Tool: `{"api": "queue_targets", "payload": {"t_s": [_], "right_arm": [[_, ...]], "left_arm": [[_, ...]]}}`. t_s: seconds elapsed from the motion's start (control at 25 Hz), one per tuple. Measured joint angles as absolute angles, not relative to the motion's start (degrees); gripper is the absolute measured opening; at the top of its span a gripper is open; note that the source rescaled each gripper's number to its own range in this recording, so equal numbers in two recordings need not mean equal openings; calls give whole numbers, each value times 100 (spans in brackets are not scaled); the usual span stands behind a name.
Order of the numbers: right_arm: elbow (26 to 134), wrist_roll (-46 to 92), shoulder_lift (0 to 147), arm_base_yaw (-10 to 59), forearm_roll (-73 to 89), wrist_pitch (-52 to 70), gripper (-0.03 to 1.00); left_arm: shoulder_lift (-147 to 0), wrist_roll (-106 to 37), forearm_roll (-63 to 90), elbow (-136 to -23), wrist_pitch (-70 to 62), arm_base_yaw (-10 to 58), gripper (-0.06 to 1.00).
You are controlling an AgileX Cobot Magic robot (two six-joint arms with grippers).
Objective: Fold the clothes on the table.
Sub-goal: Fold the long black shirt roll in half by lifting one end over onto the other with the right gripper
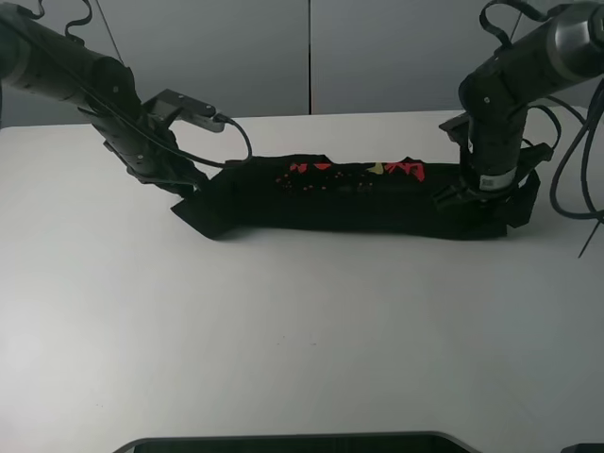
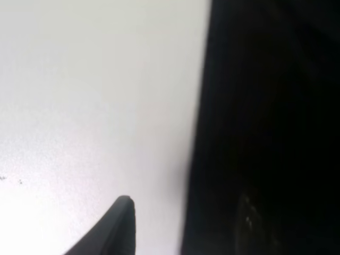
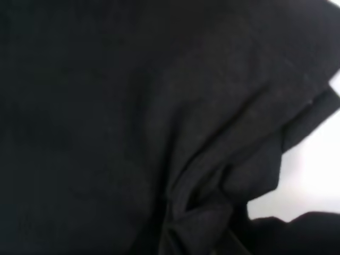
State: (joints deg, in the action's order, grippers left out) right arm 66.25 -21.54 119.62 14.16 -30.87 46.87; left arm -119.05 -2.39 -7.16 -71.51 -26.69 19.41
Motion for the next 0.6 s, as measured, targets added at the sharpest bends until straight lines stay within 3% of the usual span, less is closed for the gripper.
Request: {"api": "queue_targets", "payload": {"t_s": [0.36,0.6], "right_arm": [[6550,-2067,11041,1383,-3071,4961,8],[6545,-525,10132,1370,-982,4513,8]], "left_arm": [[-11684,-727,-282,-7151,-2781,1941,56],[-11548,-752,-282,-7151,-2745,1941,56]]}}
